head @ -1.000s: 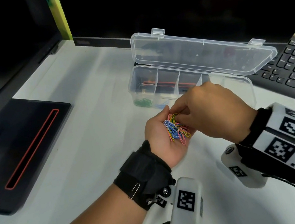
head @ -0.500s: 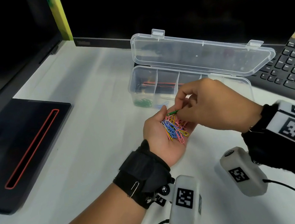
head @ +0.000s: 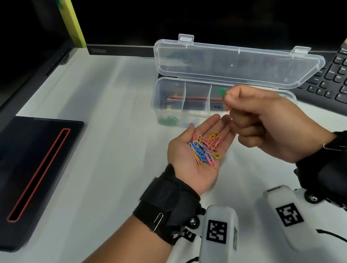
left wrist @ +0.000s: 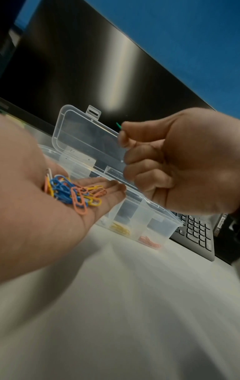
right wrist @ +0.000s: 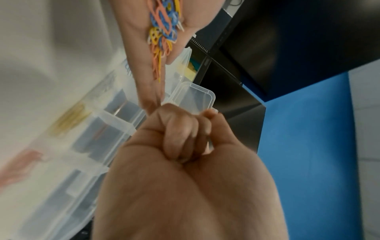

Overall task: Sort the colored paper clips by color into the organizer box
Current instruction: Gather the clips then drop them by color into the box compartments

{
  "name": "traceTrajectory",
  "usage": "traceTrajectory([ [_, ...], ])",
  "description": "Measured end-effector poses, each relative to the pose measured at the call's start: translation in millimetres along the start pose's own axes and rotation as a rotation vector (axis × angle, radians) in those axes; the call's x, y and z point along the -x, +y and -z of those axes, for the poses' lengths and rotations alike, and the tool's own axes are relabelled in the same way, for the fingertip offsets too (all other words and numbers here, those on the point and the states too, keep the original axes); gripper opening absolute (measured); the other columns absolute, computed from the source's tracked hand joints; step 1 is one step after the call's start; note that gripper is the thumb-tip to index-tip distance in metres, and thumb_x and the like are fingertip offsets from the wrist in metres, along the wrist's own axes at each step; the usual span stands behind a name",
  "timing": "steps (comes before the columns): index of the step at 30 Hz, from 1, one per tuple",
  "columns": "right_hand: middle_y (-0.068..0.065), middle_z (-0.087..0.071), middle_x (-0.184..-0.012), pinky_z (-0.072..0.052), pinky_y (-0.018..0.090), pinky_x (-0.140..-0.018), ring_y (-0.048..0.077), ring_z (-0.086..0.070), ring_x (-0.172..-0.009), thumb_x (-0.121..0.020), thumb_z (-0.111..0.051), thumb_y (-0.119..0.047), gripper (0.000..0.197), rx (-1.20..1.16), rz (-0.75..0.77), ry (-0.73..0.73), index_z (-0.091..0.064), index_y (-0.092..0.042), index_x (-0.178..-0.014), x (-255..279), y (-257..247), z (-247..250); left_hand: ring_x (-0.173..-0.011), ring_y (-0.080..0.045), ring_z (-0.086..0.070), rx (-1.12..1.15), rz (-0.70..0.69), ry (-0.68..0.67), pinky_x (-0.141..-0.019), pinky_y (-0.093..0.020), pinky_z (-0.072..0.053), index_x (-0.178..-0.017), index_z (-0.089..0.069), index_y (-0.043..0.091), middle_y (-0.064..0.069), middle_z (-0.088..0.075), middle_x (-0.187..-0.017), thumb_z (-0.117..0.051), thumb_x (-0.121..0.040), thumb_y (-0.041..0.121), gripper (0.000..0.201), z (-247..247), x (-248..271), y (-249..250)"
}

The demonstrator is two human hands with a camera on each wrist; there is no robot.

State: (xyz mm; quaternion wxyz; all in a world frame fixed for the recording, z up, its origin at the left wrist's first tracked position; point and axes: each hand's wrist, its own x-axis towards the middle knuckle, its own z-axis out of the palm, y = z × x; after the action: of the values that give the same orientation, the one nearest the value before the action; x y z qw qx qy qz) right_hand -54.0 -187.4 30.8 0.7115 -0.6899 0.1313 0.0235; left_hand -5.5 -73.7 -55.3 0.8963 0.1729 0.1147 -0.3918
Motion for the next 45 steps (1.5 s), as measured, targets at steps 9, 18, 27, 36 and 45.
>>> traceTrajectory([
  [9, 0.003, -0.044, -0.057, -0.013, 0.016, -0.028, 0.01, -0.02, -0.038, -0.061, -0.041, -0.013, 0.019, -0.645, -0.16, 0.15, -0.034, -0.017, -0.044, -6.4, 16.4, -4.6, -0.083, -0.031, -0.072, -0.015, -0.022, 0.007, -0.075, -0.039, -0.058, -0.105, -0.062, -0.007, -0.024, -0.071, -0.096, -0.028, -0.102, 0.027, 0.048, 1.5, 0.5, 1.5],
  [18, -0.005, -0.008, -0.056, -0.004, 0.021, -0.041, 0.012, -0.003, -0.045, -0.089, -0.045, -0.033, 0.037, -0.234, -0.169, 0.01, -0.026, -0.023, -0.059, -32.3, -12.4, -28.5, -0.079, -0.032, -0.073, 0.038, -0.086, 0.066, -0.074, -0.04, -0.059, -0.104, -0.062, -0.008, -0.025, -0.071, -0.097, -0.029, -0.102, 0.024, 0.046, 10.3, 10.8, 17.2],
  [27, -0.007, -0.038, -0.056, -0.029, 0.025, -0.048, 0.01, -0.033, -0.048, -0.097, -0.04, -0.021, 0.035, 0.651, 0.075, -0.082, -0.041, -0.023, -0.061, -92.0, -39.6, -81.9, -0.074, -0.034, -0.072, 0.008, -0.004, 0.068, -0.053, -0.032, -0.058, -0.111, -0.059, -0.012, -0.028, -0.068, -0.104, -0.029, -0.101, 0.021, 0.045, 16.1, 28.3, 36.3],
  [36, 0.008, -0.046, -0.064, -0.045, 0.034, -0.065, 0.022, -0.047, -0.054, -0.1, -0.031, -0.047, 0.049, 1.0, 0.104, -0.067, -0.046, -0.008, -0.075, -119.7, -43.3, -92.7, -0.09, -0.035, -0.066, -0.001, -0.002, 0.101, -0.07, -0.037, -0.06, -0.117, -0.06, -0.011, -0.026, -0.067, -0.11, -0.031, -0.1, 0.023, 0.048, 18.8, 24.7, 34.4],
  [45, 0.012, -0.059, -0.088, -0.047, 0.037, -0.077, 0.025, -0.054, -0.081, -0.097, -0.036, -0.051, 0.052, 1.178, 0.135, -0.048, -0.06, -0.005, -0.09, -114.1, -49.5, -86.4, -0.083, -0.035, -0.071, 0.036, -0.042, 0.073, -0.073, -0.041, -0.06, -0.11, -0.061, -0.011, -0.028, -0.069, -0.103, -0.03, -0.1, 0.022, 0.046, 18.3, 25.0, 34.8],
])
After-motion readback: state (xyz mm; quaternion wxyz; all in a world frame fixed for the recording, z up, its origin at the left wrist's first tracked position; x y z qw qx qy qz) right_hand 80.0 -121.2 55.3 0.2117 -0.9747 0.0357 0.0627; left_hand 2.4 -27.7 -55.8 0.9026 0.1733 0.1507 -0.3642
